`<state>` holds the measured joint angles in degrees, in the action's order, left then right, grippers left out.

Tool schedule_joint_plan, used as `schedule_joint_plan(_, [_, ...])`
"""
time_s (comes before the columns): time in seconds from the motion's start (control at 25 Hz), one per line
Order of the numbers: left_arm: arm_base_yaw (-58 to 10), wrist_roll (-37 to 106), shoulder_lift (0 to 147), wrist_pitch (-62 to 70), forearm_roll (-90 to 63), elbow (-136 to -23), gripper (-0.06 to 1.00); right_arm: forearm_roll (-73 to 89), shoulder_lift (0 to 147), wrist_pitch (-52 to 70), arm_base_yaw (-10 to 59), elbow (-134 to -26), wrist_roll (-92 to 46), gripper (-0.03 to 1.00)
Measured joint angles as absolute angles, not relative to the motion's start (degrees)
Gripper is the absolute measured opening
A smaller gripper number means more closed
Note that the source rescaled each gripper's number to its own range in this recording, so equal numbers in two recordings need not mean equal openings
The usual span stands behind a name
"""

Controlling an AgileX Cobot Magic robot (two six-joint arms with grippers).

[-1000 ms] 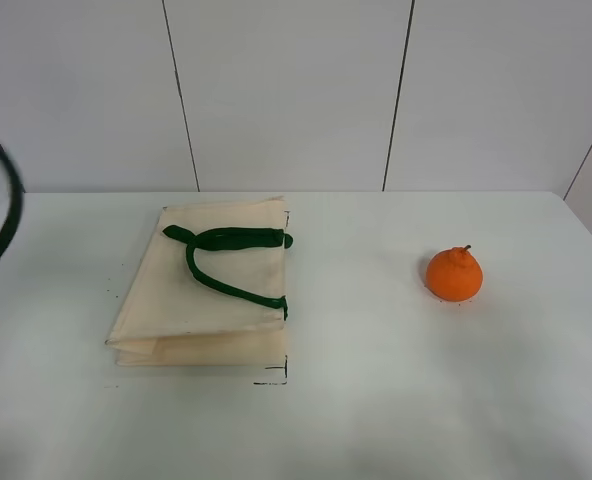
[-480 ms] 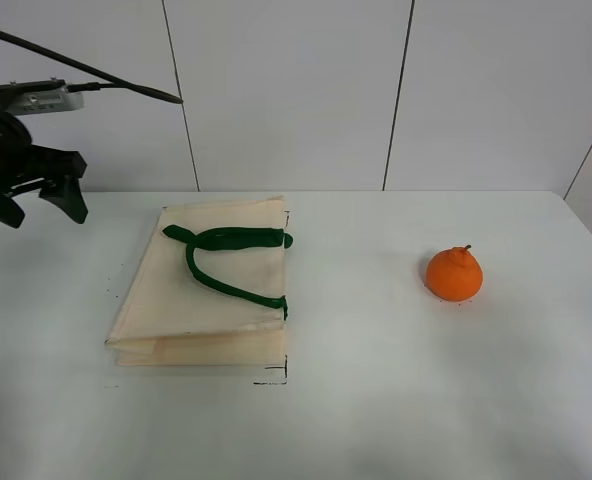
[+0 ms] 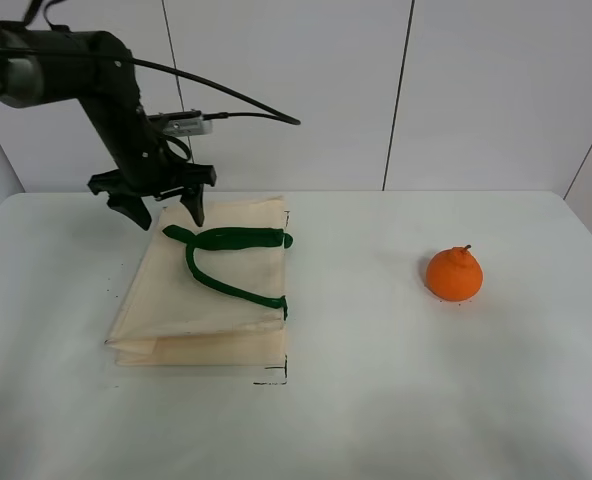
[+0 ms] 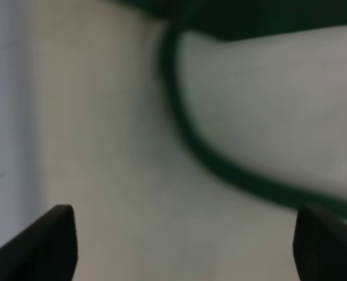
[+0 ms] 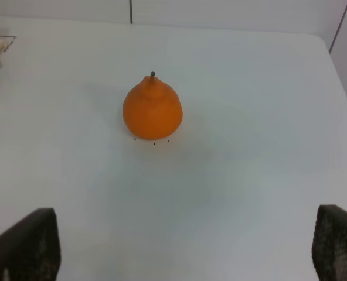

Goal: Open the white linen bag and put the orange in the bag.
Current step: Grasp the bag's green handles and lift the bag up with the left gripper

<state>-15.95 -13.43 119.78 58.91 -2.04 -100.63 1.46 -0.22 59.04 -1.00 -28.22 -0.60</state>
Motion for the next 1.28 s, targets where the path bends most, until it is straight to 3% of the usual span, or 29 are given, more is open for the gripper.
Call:
schedule_joint_plan(0.2, [-17.02, -14.87, 126.35, 58.86, -1.73, -105.2, 0.97, 1.46, -0.22, 59.04, -1.0, -28.22, -0.6, 0.98])
schedule_joint_plan(1.04, [-16.14, -15.36, 137.14, 56.03, -0.77, -105.12, 0.96, 1.46, -0.22, 59.04, -1.0, -28.22, -0.6, 0.98])
schedule_joint_plan(1.16, [-16.14, -15.38, 137.47, 56.1, -1.22, -105.23, 0.81, 1.46, -0.22, 59.04, -1.0, -28.22, -0.6, 0.98])
schedule_joint_plan(1.28, [-16.14, -15.38, 137.65, 56.83, -1.19, -105.3, 0.4, 1.46, -0.22, 59.04, -1.0, -28.22, -0.6, 0.98])
